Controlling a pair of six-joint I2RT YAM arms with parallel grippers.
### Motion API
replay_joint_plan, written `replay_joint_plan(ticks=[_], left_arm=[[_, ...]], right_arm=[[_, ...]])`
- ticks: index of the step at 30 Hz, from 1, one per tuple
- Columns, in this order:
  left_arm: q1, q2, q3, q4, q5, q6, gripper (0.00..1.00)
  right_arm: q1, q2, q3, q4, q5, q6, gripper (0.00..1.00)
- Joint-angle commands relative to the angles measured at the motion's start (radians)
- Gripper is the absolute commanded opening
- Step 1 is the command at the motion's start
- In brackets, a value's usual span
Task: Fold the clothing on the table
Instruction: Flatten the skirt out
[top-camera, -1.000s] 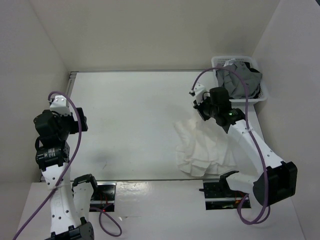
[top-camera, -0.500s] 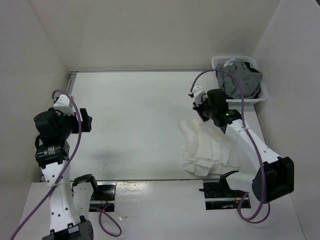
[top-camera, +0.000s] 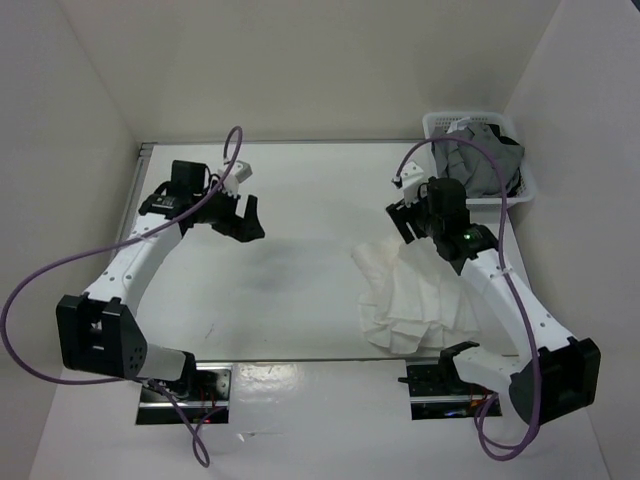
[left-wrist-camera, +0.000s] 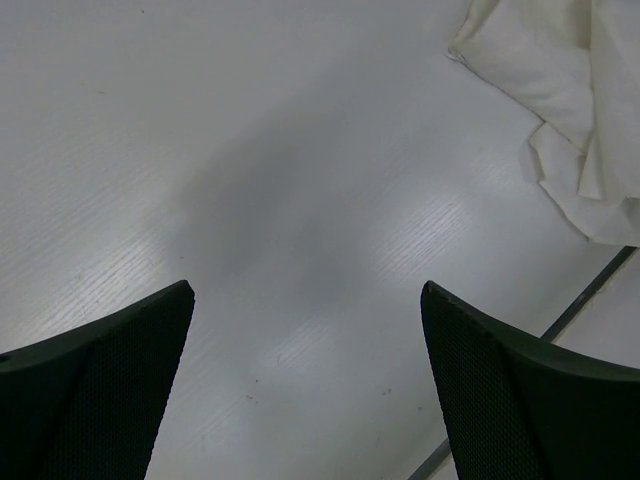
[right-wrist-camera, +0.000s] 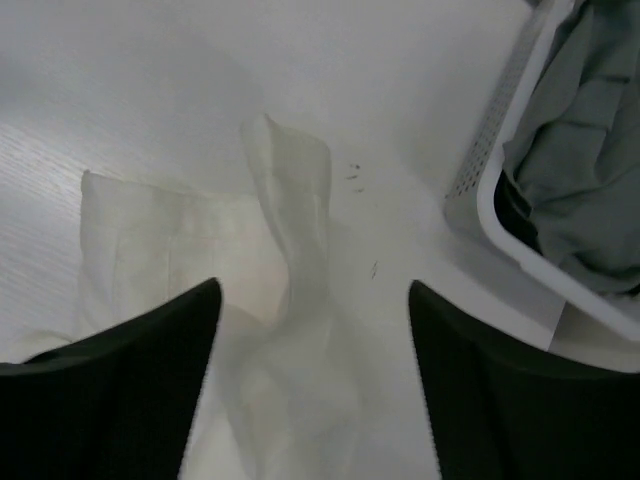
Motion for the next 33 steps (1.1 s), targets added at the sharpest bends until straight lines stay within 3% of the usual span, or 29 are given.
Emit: replay_joint_plan(ticks=[1,4,7,11,13,16,21,33], left_arm=[[0.003,0.019,-0.01,0.035,0.001,0.029,1.0],[0.065,-0.027,-0.022,0.015,-0.036,0.02,1.0],[0.13,-0.142,0.0,-0.017,-0.107,-0.013,1.0],[0.225,-0.368,-0.066,-0.022,-0.235,-0.042,1.0],[0.245,-0.423,-0.125,-0.013,-0.287,-0.054,1.0],[0.285,-0.475,-0.171,-0.004,-0.3,-0.054,1.0],[0.344,-0.447,-0.192,-0.004,-0.3,-0.054,1.0],[0.344,-0.466,-0.211,0.006,-0.309,-0.045,1.0]], right_arm=[[-0.006,0.044,0.002,0.033,0.155,0.028,0.88],[0.006,0.096,0.052,0.019,0.325,0.066,0.94],[0.084,0.118,0.171,-0.071,0.239,0.066,0.94],[0.376,0.122,0.179,-0.1,0.163,0.056,0.94],[0.432,0.185,0.179,-0.128,0.12,0.056,0.92],[0.455,0.32,0.156,-0.151,0.037,0.045,0.91],[0.465,0.494,0.11,-0.114,0.072,0.045,0.9],[0.465,0.592,0.07,-0.05,0.142,0.045,0.89]])
